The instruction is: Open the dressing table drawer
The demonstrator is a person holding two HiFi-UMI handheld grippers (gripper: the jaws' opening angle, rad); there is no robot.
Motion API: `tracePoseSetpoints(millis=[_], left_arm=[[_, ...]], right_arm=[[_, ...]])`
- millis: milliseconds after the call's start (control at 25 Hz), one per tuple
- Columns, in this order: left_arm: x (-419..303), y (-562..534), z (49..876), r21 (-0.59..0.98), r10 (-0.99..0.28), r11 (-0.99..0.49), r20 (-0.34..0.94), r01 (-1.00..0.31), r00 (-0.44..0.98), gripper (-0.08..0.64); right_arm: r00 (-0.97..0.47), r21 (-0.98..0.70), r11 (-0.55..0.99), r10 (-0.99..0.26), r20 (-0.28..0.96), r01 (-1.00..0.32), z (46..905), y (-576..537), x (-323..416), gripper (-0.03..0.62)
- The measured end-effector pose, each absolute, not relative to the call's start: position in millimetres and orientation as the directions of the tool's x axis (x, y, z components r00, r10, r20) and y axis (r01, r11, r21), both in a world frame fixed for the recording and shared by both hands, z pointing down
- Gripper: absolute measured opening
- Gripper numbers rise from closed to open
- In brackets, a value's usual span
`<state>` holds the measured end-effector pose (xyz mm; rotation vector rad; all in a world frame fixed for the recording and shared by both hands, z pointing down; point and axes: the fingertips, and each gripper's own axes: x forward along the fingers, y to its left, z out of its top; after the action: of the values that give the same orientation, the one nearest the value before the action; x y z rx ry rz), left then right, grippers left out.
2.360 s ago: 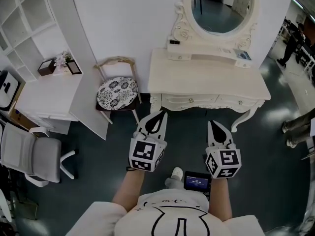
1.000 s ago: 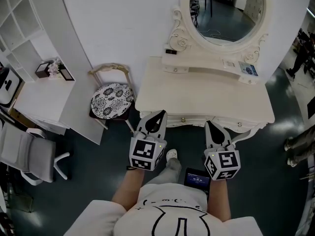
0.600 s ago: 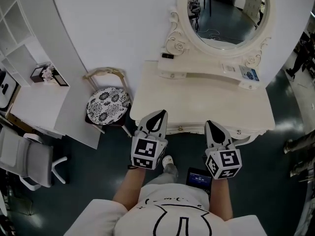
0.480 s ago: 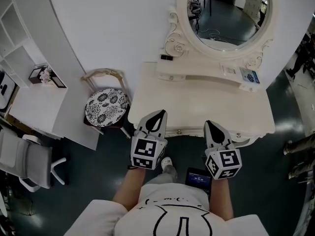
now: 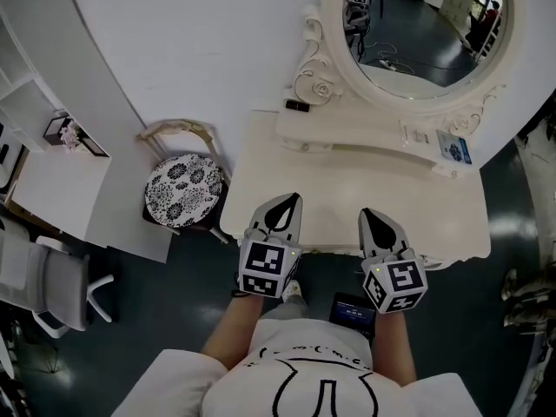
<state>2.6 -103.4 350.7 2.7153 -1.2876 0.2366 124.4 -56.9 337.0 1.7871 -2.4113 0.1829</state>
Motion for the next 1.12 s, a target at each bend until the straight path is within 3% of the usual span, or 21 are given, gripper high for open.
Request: tracePoseSetpoints(millis=[640,1120], left_arm=[[30,-184,377,0.065,-0.77,-0.598,0.232,-0.799,0.594,0.003],[47,-209,401,0.088,-0.778,-0.565,0.273,-0.82,0.565,0.123]], right_arm=[[-0.304,-0.127,0.282,-0.93,0.209,-0.951,358,-146,165,0.025],[-0.329,-0.11,0.312,-0.916,0.229,-0.944,374,-168,182,0.026]])
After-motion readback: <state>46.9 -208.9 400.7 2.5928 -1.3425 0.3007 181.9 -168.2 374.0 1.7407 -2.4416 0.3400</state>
